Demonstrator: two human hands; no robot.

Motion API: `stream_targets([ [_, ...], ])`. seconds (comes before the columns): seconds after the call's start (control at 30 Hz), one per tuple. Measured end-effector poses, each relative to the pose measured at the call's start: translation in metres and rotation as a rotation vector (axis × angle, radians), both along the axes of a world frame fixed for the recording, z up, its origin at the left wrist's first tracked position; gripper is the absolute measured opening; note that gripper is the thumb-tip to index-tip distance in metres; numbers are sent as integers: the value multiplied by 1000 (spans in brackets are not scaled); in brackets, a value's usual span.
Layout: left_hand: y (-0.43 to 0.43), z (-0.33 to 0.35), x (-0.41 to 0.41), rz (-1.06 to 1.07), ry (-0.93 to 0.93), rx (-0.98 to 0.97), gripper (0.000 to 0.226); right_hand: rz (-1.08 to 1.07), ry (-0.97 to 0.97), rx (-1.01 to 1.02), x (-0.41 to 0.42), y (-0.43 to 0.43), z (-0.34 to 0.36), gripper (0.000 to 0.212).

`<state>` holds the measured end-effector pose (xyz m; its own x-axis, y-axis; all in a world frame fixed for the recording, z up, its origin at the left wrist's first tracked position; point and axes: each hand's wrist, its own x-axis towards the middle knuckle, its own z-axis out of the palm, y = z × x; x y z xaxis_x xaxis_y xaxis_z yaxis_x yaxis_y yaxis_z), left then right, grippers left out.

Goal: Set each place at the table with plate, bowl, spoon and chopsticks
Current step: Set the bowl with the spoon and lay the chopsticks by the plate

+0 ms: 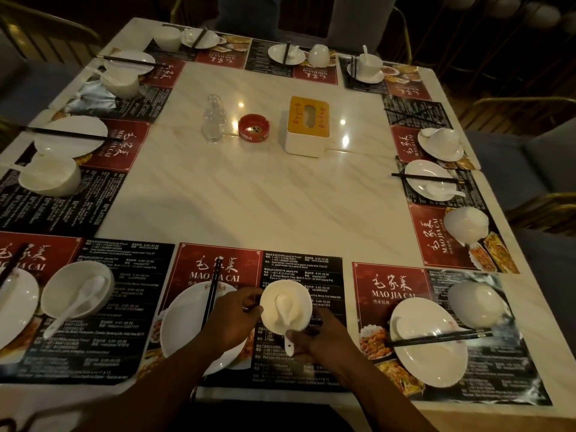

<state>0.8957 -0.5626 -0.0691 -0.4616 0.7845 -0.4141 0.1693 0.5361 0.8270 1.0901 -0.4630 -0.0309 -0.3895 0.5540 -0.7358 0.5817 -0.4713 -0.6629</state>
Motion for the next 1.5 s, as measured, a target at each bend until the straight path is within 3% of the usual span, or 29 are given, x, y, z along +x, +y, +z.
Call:
stream_targets([
  [0.07,0,-1,0,5,-19,-2,36,-13,-44,31,-2,4,4,48],
  [0.17,0,-2,0,18,-25,-7,36,91,-165,238,-2,13,-1,30],
  [0.33,0,-3,4,14,-68,6,35,403,-294,551,0,21,-1,24],
  [0.47,1,-5,8,30,-115,4,41,420,-310,594,4,24,-2,24],
  [0.77,2,-3,6,17,-114,1,38,322,-339,475,1,20,3,23],
  [0.9,2,-2,4,17,-100,-7,34,51,-155,-3,2,10,8,35],
  [0.97,3,0,5,16,-111,0,33,19,-101,-104,3,5,7,42],
  [1.37,4,4,-6,20,-83,-14,34,-18,-33,-126,2,0,13,55],
  [1.5,4,4,-10,7,-50,-8,31,-47,-23,-188,6,7,21,40],
])
